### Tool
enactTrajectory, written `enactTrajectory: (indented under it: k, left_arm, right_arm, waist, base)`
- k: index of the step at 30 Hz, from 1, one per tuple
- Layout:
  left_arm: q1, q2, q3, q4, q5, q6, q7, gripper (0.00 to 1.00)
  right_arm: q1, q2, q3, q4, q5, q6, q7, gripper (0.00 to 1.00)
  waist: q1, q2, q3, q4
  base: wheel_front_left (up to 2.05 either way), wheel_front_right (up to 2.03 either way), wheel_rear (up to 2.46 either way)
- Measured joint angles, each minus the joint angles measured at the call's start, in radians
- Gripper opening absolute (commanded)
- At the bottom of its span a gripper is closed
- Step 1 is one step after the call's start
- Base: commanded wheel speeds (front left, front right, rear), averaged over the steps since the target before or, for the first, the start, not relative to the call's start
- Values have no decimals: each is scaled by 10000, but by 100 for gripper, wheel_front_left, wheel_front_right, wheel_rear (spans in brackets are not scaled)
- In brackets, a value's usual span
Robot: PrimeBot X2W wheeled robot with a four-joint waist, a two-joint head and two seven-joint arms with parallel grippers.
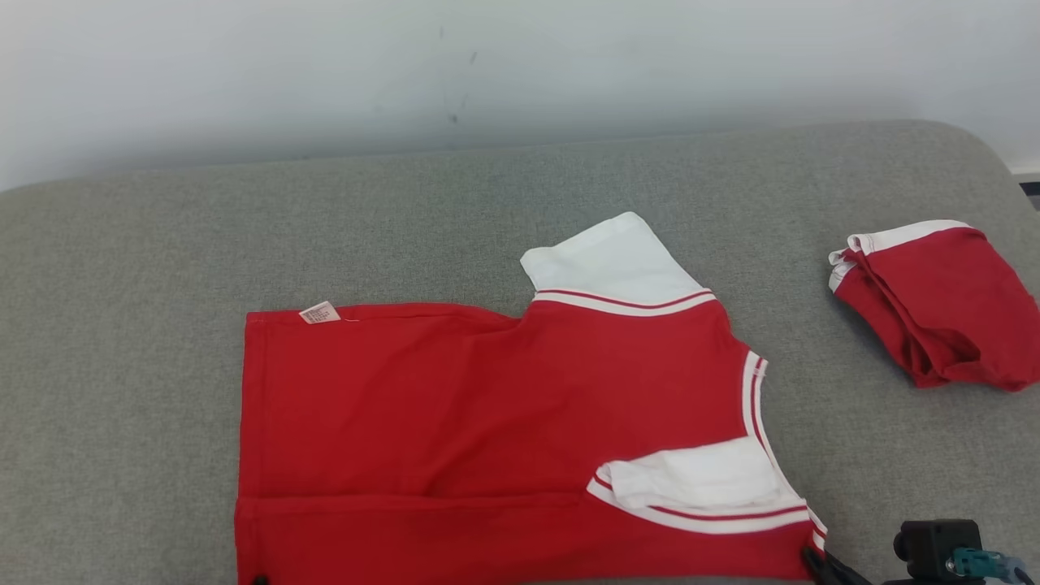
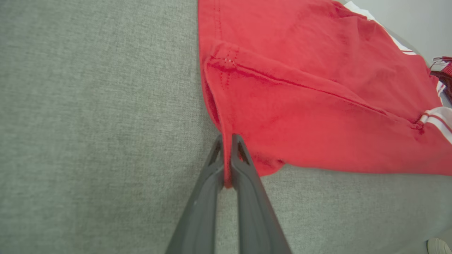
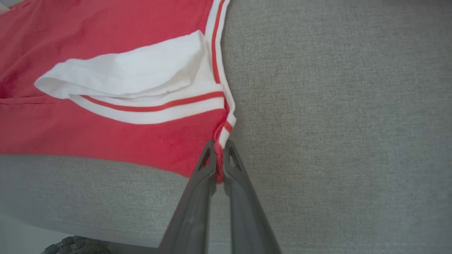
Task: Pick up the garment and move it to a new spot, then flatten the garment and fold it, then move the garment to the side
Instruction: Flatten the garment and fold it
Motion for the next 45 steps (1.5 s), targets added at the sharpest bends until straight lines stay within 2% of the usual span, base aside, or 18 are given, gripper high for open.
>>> enactTrajectory:
  k: [4,10,11,12,13,19,23,26,32,40,45]
  left_arm:
    - [164,134,96,-476,-144,92,297,0]
    - [443,228,178,-1030,-489,320,851,0]
    - [494,236,203,-1101,-497,405,941,0]
    - [522,236,245,-1154,-518,504,1032,44]
    - [540,261,255,-1191,-516,587,1143,100]
    - [706,458,412,-1708,-512,982,1438,100]
    - [678,604,729,-2209,-305,1329,1154,100]
    - [259,640,980,-2957,316,1513,276,100]
    - [-377,151,819,-3281,1325,1971,-807,100]
    - [-518,-395,268,-2940,2050,2138,-1384,100]
    - [-448,-433,221,-2556,2293,2217,-1480,100]
  right_arm:
    - [192,-105,-230,-265,-111,-217,372,0]
    - [216,-182,-240,-587,-174,-339,897,0]
    - [207,-174,-245,-616,-236,-380,963,100]
    - [183,-176,-249,-629,-259,-391,982,100]
    - [149,-180,-251,-639,-265,-393,1072,100]
    - [52,-247,-355,-746,-602,-479,1244,100]
    - [-451,-267,-573,-943,-928,-550,991,100]
    - [-1202,10,-644,-1091,-1041,-556,366,100]
    - [-2086,635,-188,-656,-1227,-552,-830,100]
    - [-2375,1210,215,514,-1547,-510,-2324,100]
    - [-2578,1530,286,1246,-1641,-495,-3325,100]
  waist:
    - [0,0,76,48]
    - [0,0,126,54]
    - [0,0,133,49]
    - [0,0,141,45]
    - [0,0,149,39]
    - [0,1,147,42]
    - [1,1,52,67]
    - [1,0,-136,92]
    - [0,0,-531,92]
    - [0,0,-1007,24]
    - [0,0,-1229,-123]
  base:
    - [0,0,0]
    - [0,0,0]
    - [0,0,0]
    - [0,0,0]
    - [0,0,0]
    - [0,0,0]
    - [0,0,0]
    - [0,0,0]
    - [0,0,0]
    - [0,0,0]
    - [0,0,0]
